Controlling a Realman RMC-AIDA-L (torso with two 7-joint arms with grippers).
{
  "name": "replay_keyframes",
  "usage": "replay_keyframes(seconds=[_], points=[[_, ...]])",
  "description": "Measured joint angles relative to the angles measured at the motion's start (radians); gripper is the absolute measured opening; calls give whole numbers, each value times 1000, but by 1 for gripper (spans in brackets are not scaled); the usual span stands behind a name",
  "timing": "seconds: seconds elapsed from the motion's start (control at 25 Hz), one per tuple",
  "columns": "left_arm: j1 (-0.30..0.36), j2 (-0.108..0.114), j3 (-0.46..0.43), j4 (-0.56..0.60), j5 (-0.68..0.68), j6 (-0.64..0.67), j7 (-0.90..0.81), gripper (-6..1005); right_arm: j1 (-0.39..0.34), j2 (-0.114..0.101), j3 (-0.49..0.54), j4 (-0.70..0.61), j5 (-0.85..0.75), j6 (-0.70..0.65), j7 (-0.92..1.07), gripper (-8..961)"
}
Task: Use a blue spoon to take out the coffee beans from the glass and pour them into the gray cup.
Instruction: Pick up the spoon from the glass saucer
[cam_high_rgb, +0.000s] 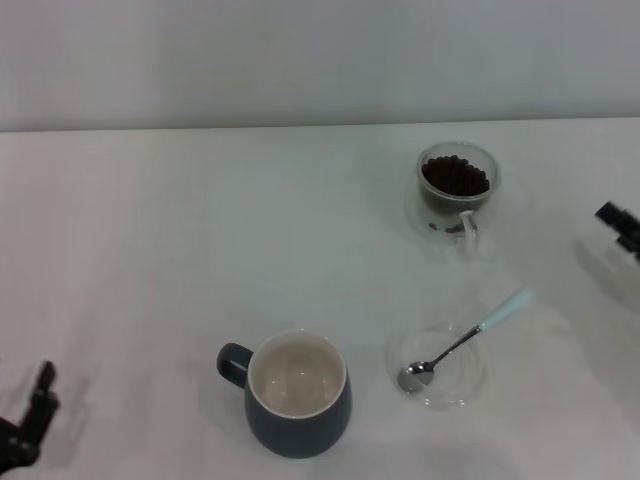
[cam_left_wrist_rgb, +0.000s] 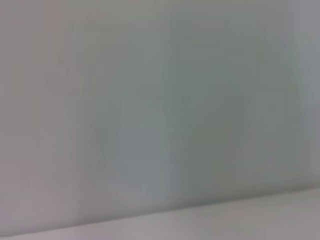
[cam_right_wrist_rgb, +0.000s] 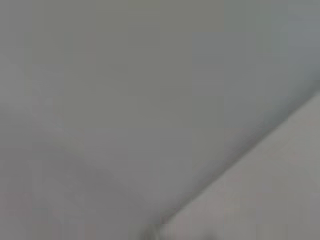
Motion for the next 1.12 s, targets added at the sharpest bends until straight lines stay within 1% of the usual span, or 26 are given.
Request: replay_keyframes(seconds=[0.08, 0.16, 0.32, 0.4, 0.68, 1.12], points=[[-7, 0, 0, 0, -49, 0, 0, 665, -5, -3, -70, 1, 0, -3, 44, 831], [-21, 0, 0, 0, -96, 1, -1, 663, -6, 0, -107, 5, -1, -3, 62, 831], [-41, 2, 0, 0, -119, 2, -1, 658, -14, 16, -126, 8, -11, -3, 64, 831], [-57, 4, 0, -6, -121, 2, -1, 657, -17, 20, -144, 12, -15, -6, 65, 830], [-80, 4, 0, -12, -125, -1, -2, 658, -6, 25, -178, 36, -36, -26, 66, 830], [-82, 4, 0, -12, -126, -4, -2, 657, 1, 28, -233, 38, -39, -54, 66, 829]])
